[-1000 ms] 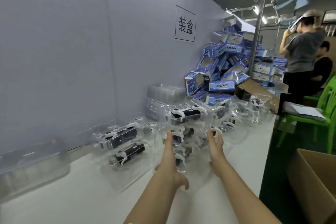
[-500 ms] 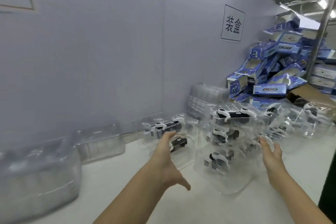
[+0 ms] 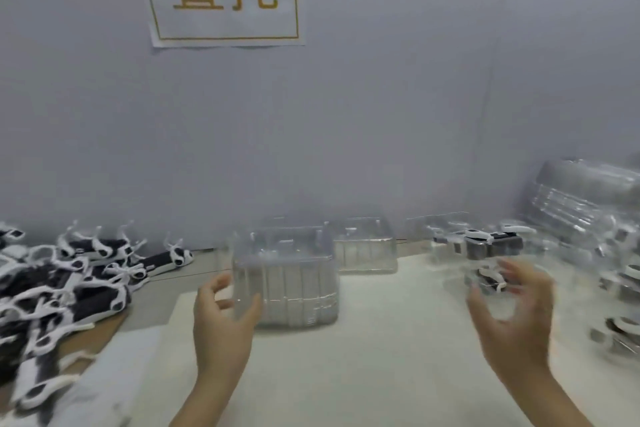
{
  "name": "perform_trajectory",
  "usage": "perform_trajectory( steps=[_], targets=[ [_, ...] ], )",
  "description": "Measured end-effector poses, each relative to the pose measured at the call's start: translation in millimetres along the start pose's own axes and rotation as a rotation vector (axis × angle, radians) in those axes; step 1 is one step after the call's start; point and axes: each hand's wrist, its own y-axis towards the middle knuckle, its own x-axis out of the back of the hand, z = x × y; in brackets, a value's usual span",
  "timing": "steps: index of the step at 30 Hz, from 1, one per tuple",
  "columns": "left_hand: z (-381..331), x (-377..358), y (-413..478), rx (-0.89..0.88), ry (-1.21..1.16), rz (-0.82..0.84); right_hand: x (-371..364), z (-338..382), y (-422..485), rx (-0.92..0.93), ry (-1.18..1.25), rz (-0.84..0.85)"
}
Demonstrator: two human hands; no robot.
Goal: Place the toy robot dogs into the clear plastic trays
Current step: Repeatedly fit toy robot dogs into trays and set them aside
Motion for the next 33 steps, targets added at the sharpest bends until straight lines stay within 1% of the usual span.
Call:
perform_trajectory(
  steps=[3, 4, 7, 10, 12, 16, 19, 25, 29, 33],
  targets=[
    [34.5, 1.5, 10.2, 0.134, 0.050, 0.042, -84.6, 42.0, -7.7, 0.065, -0.002, 0.564],
    [41.1, -1.2, 12.6, 0.157, 0.046, 0.064, -110.7, 53.3, -10.1, 0.118, -0.044, 0.668],
    [51.5, -16.2, 22.3, 0.125, -0.003, 0.135, -171.8, 76.9, -8.7, 0.339, -0.260, 0.818],
    [53.4, -31.3, 33.2, 0.114, -0.115, 0.182, -207.6, 91.3, -5.0, 0.471, -0.460, 0.956],
    [57.6, -38.5, 36.3, 0.125, -0.148, 0.160, -216.4, 90.3, -2.7, 0.539, -0.545, 0.979],
    [66.4, -42.7, 36.1, 0.125, -0.132, 0.130, -223.2, 78.9, 2.0, 0.603, -0.468, 0.927],
    [69.1, -42.1, 36.1, 0.125, -0.117, 0.119, -222.8, 80.1, 5.5, 0.628, -0.469, 0.921],
    [70.5, -42.5, 36.2, 0.118, -0.054, 0.118, -220.0, 84.5, 10.2, 0.583, -0.469, 0.944],
    [72.0, -43.0, 35.5, 0.118, -0.061, 0.121, -217.3, 89.4, 12.5, 0.568, -0.459, 0.945],
    [75.8, -43.3, 37.1, 0.109, -0.081, 0.125, -212.8, 93.0, 21.3, 0.456, -0.344, 0.912]
  ],
)
